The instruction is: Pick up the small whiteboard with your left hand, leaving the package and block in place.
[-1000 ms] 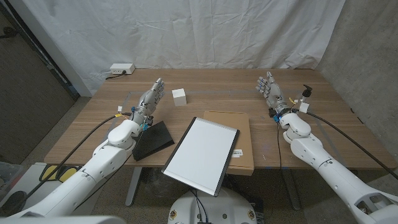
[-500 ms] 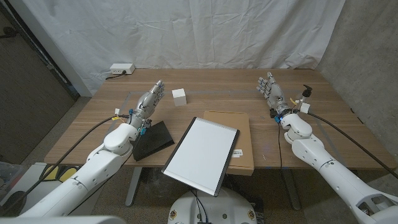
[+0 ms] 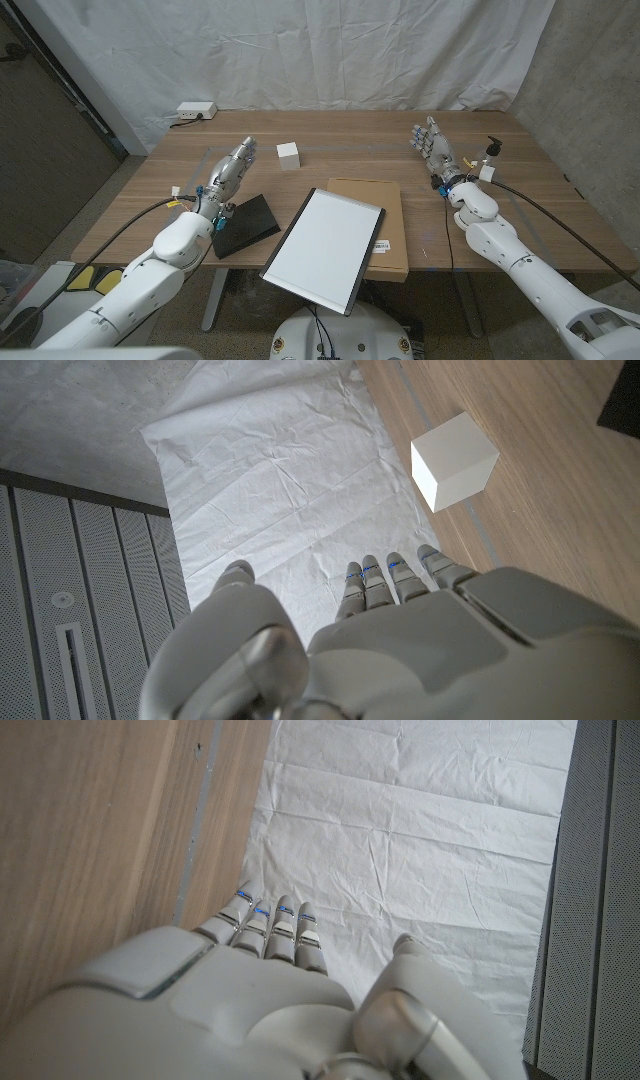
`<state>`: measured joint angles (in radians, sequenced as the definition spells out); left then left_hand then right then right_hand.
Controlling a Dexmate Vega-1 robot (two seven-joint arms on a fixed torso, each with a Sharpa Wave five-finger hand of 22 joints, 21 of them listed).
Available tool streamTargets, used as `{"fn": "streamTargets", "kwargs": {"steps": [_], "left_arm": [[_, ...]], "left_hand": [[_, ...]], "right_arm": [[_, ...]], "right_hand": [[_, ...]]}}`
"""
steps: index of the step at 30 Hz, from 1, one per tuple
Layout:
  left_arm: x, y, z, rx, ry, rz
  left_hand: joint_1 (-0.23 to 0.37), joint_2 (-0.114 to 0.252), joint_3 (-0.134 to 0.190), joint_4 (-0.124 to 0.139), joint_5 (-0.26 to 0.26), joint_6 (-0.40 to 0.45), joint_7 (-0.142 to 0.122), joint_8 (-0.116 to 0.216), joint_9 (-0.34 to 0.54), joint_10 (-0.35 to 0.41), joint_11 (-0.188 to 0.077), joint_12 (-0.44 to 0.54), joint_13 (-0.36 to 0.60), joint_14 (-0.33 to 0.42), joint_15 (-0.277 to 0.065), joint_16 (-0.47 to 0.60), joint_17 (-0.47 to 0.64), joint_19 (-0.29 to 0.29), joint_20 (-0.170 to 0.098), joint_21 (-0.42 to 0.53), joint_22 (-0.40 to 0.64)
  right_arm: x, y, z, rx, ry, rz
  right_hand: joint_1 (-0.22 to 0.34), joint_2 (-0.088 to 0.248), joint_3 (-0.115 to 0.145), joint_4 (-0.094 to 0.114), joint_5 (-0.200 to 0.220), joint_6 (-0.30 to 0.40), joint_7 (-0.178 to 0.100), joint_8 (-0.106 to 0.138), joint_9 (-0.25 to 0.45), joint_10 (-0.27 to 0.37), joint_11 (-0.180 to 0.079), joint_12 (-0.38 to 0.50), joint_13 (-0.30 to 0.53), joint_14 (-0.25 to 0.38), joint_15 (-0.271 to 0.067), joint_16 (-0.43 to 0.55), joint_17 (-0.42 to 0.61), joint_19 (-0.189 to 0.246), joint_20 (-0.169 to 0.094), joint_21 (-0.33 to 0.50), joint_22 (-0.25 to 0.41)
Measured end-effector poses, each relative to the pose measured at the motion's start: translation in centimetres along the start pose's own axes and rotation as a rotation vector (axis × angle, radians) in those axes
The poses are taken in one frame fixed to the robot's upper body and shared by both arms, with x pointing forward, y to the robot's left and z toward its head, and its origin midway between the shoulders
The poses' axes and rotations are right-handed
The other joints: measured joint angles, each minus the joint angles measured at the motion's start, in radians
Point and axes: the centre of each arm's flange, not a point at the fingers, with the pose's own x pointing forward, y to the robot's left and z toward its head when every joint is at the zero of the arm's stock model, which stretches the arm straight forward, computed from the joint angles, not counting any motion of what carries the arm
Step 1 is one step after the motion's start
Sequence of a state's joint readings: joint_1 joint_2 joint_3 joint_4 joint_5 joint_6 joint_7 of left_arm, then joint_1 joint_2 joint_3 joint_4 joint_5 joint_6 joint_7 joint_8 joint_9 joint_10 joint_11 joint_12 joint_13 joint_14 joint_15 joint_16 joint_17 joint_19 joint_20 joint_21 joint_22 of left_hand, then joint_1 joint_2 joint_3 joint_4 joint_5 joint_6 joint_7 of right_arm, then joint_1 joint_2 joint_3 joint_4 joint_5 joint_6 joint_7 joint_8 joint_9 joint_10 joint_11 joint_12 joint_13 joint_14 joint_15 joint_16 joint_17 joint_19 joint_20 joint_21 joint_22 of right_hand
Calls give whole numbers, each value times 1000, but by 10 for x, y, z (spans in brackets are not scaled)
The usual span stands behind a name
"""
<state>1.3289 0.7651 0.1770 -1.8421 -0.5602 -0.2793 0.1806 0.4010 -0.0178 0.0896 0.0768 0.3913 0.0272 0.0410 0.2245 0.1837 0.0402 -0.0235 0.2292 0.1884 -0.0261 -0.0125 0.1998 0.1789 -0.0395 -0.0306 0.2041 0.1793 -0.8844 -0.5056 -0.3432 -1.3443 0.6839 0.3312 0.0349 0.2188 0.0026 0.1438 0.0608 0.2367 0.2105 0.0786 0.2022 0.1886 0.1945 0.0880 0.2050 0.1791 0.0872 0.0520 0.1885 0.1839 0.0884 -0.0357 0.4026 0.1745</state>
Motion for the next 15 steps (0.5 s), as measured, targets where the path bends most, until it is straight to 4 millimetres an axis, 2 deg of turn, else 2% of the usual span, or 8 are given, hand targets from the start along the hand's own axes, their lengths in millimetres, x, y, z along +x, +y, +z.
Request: {"fn": "streamTargets", "kwargs": {"steps": [15], "left_arm": [[-25,-3,5,46,28,18]], "left_hand": [[13,5,4,-4,-6,1,-9,-4,0,0,-7,-8,0,-4,-4,-5,0,0,0,0,-3]], "right_arm": [[2,4,-1,1,-1,3]], "right_hand": [[3,3,4,-4,0,-5,6,0,0,0,0,0,0,0,0,0,0,0,0,-8,0]]}}
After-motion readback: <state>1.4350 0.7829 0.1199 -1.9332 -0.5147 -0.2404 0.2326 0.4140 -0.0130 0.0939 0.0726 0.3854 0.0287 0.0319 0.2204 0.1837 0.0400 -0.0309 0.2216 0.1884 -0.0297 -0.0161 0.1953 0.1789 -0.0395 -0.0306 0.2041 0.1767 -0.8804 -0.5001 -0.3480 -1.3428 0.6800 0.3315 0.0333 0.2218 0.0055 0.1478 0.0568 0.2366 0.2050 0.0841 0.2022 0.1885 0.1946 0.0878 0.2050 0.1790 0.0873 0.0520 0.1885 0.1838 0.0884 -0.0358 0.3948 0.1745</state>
